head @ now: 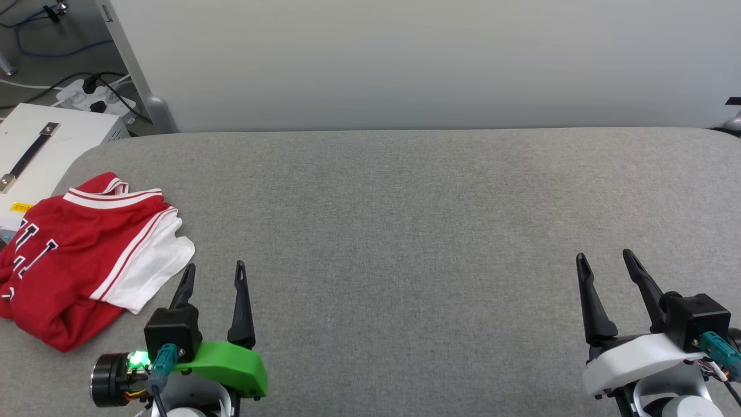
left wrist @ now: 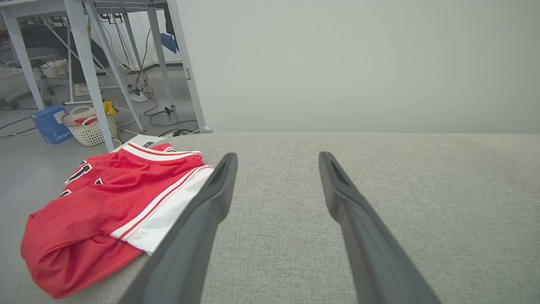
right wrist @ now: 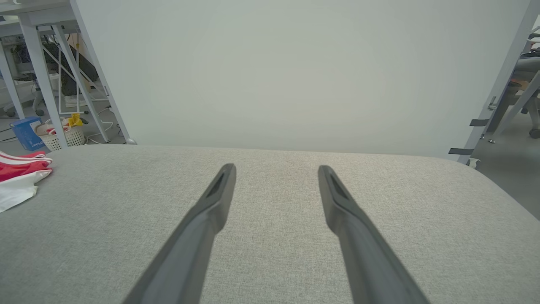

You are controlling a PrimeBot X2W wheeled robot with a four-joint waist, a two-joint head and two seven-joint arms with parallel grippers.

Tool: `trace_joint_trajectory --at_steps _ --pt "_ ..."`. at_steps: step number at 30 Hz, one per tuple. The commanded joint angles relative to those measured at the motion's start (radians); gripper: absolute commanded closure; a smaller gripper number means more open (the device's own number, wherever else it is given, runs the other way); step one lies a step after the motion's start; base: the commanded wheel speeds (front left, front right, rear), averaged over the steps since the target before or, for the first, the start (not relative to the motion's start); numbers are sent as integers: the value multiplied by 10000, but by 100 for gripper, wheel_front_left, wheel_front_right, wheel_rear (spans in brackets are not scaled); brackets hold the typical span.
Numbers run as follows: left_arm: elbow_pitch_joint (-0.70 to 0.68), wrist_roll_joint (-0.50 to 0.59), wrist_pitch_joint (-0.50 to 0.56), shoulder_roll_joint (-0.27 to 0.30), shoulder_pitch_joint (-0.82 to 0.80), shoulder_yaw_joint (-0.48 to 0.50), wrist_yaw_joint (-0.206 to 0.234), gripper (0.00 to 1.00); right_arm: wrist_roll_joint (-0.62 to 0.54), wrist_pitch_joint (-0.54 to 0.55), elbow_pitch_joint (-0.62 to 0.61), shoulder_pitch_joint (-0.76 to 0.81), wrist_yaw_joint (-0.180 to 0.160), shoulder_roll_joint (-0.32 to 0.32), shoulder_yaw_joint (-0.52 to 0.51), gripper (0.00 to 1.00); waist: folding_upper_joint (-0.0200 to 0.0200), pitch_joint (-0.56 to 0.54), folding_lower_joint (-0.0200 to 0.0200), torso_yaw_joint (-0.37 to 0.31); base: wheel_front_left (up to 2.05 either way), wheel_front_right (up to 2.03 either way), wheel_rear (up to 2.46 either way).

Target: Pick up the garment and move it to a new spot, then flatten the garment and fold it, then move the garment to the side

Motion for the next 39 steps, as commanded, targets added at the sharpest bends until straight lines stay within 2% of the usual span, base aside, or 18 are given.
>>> trace_joint_trajectory --at_steps 1,39 --pt "-36 -116 -117 -18 95 -19 95 0 129 -106 -87 106 -3 -1 -37 0 0 2 0 -2 0 0 0" --pt "297 -220 -906 -31 276 -285 359 0 280 -890 -167 469 -5 -1 -21 0 0 23 0 8 0 0 0"
